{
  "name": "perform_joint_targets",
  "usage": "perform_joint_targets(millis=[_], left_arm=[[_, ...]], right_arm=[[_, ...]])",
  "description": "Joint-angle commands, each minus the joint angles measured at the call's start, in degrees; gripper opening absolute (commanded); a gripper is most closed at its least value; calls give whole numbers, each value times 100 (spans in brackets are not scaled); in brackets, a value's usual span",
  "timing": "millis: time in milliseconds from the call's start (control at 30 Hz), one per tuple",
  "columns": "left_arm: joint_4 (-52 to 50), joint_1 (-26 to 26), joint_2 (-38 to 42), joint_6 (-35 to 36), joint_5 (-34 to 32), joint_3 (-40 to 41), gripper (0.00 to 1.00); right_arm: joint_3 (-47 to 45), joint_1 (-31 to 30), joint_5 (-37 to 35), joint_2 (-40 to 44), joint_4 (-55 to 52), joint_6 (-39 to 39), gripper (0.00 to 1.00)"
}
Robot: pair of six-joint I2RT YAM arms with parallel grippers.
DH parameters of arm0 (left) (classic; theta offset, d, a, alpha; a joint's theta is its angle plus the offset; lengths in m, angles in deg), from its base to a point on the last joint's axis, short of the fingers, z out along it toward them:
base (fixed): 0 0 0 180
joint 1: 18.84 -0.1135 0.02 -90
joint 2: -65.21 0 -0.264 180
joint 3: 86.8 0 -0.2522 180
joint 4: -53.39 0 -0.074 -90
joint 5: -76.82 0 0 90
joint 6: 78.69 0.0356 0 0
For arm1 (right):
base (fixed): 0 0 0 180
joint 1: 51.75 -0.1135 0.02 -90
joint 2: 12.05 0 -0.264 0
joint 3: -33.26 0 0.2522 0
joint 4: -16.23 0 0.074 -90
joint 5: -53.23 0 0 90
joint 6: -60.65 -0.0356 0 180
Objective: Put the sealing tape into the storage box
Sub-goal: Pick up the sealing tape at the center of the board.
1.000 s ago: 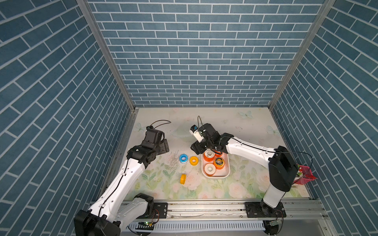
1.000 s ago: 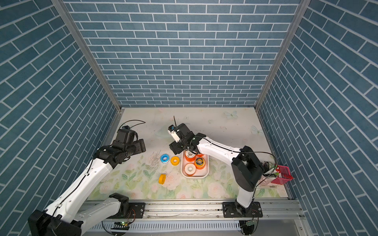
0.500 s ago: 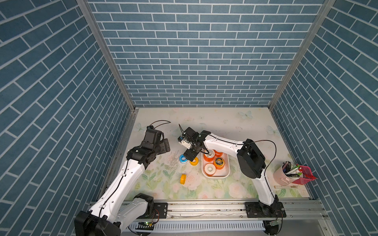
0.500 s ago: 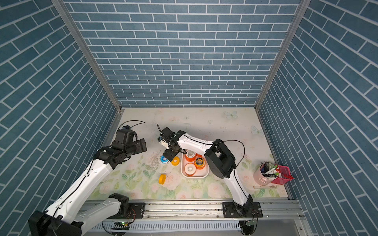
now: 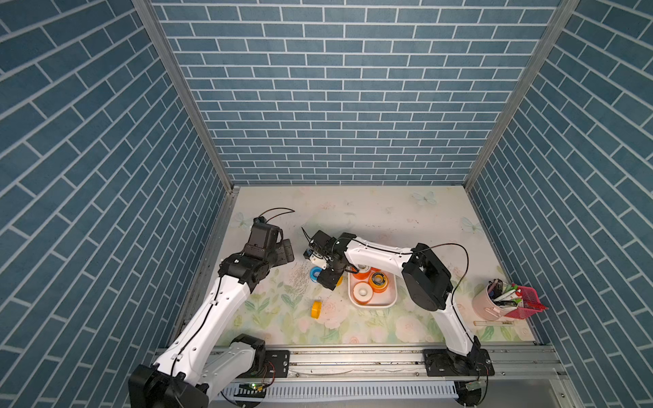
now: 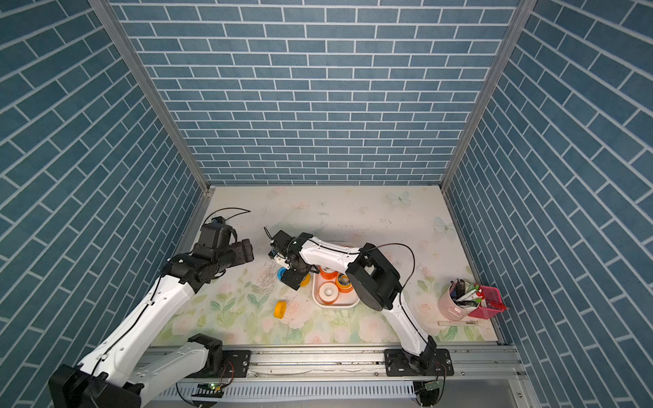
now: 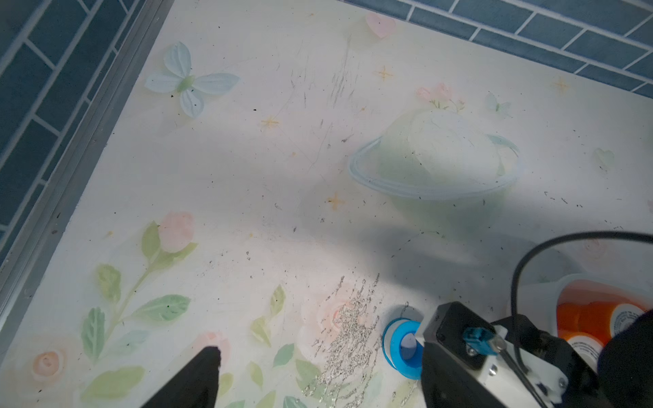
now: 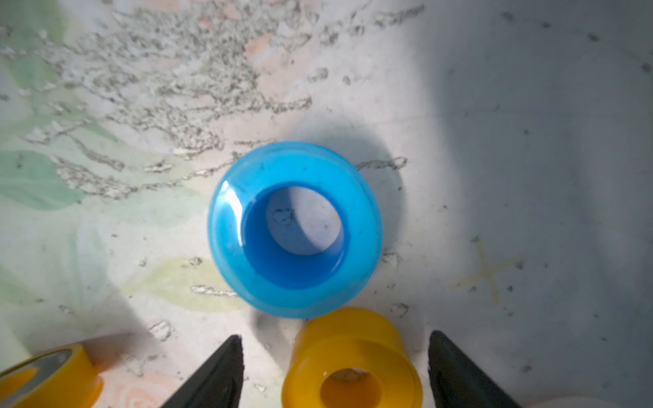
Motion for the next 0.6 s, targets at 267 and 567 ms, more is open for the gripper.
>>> perform_joint_targets(millis=[267, 567], left_arm=[[-6, -45, -50, 68, -22, 62, 92], [-15, -45, -72, 68, -23, 53, 92]], right_arm=[[30, -18, -164, -151, -421, 173, 73], [43, -61, -425, -236, -542, 168, 67]])
